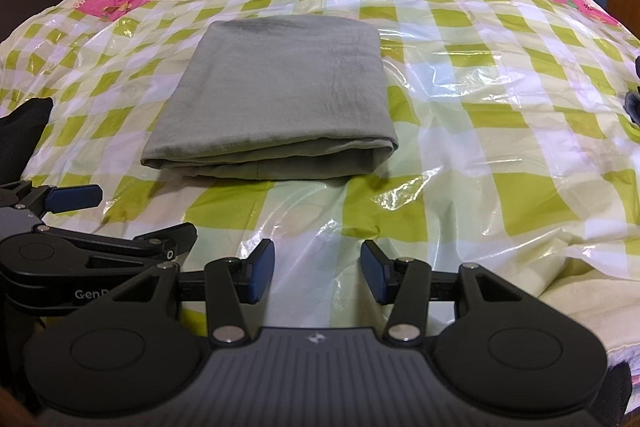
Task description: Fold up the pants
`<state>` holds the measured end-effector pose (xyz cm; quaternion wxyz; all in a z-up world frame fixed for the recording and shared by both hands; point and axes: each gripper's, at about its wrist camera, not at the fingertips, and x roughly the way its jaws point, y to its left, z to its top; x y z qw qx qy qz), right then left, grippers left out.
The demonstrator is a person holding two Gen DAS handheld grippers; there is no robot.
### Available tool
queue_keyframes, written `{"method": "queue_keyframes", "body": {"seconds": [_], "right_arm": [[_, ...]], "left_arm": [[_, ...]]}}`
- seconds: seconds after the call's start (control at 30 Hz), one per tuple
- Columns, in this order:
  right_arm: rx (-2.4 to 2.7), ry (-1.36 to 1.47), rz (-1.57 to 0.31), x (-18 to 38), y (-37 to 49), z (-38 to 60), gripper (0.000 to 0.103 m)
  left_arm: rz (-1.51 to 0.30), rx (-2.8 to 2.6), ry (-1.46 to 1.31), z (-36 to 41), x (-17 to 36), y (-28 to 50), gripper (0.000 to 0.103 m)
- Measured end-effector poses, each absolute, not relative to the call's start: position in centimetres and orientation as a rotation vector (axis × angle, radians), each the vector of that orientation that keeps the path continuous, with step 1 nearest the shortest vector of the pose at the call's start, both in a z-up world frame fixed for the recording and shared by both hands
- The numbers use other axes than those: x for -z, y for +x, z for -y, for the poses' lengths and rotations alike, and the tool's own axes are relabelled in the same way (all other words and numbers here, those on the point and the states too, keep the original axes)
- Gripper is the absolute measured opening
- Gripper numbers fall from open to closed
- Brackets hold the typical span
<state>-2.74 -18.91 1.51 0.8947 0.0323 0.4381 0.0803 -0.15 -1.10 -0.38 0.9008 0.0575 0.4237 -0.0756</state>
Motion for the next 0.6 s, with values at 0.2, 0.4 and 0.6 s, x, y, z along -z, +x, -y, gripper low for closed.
{"method": "queue_keyframes", "body": {"seconds": [0.2,0.4,0.6], "right_arm": [[-0.157,0.071,-0.911,-1.5,-2.8,19.4,0.049],[-0.145,0.083,-0.902,-2.4,-2.2,19.4,0.049],[-0.130,0.090,-0.871,-4.0,-1.4,19.5,0.049]], "left_arm": [[-0.891,0.154,0.104,1.2,-0.1,0.6,0.103],[-0.877,0.146,0.087,1.4,-1.6,1.7,0.103],[-0.872,0.139,0.087,1.8,-2.9,3.0,0.103]]}}
